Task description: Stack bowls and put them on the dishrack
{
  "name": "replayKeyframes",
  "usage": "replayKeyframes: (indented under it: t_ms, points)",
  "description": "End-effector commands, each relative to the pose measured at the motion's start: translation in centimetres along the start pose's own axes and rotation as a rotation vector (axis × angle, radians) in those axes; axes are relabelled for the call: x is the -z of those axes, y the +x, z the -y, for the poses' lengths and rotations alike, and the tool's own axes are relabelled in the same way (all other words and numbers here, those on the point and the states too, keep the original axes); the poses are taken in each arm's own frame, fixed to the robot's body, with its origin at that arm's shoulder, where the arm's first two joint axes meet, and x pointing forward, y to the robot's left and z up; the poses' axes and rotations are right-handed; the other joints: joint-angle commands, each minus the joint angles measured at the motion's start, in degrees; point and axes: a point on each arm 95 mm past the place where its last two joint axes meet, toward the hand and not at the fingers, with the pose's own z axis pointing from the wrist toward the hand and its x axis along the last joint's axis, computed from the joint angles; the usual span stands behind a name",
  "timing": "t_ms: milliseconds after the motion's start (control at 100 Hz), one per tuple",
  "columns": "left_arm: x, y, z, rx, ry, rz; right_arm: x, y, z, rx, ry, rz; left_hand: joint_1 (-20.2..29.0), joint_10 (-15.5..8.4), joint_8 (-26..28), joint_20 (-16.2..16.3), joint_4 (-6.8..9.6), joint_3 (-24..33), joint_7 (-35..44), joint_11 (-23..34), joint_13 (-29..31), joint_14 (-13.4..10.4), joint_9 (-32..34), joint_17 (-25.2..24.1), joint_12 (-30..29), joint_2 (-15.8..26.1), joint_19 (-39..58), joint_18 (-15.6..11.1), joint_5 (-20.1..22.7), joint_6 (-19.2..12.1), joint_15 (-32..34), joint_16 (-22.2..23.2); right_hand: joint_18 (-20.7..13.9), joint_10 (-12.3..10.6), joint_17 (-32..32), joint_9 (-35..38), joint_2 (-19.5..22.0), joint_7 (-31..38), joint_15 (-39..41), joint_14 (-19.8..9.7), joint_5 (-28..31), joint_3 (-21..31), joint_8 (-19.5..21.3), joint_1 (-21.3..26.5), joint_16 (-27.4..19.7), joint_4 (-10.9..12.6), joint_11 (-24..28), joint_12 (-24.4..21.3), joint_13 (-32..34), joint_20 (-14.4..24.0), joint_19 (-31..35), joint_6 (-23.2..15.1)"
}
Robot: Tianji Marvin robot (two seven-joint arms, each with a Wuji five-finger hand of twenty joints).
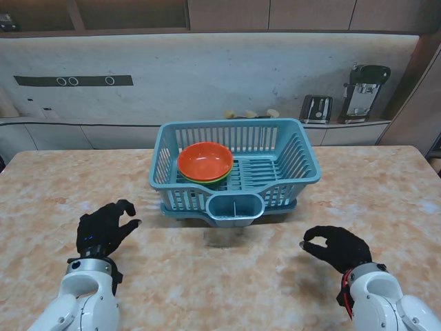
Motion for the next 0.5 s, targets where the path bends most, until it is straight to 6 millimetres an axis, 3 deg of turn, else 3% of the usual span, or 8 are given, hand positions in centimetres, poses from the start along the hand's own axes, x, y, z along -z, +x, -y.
replayKeyframes:
  t_ms: [0,490]
  points:
    - [-0.1,-0.3,-0.5,-0.015,-0.031,0.003,0.1,0.1,0.5,-0.007,0.022,0.002,-0.9,-0.5,0.4,0.8,1.3,-0.3,-0.7,-0.8,0.5,0.4,0.8,-0.3,0.9,0.2,1.4,1.4,0.9,-1.4,0.5,0.5,0.3,-1.4,-0.6,1.2,1.3,0.7,-0.1,0.0,0.5,-0.4,0.7,-2.0,-0.2,1.4,-0.3,0.6,0.8,1.2,0.2,-1.8]
    - [-1.0,-0.7,-1.7,-0.034,-0.115,-0.026,-0.1,-0.3,0.3,-0.014,-0.016,0.016,-1.1,-1.8,0.4,1.0,1.3,-0.2,-0.6,-1.1,1.0,-0.1,1.2,0.0,0.9,0.4,1.8,1.1,1.2,-2.1,0.3,0.9,0.3,-1.6,-0.2,1.7,1.4,1.0,0.2,-0.1,0.9,-0.4,0.8,-2.0,0.0,1.5,-0.1,0.7,1.2,1.2,0.5,-2.0]
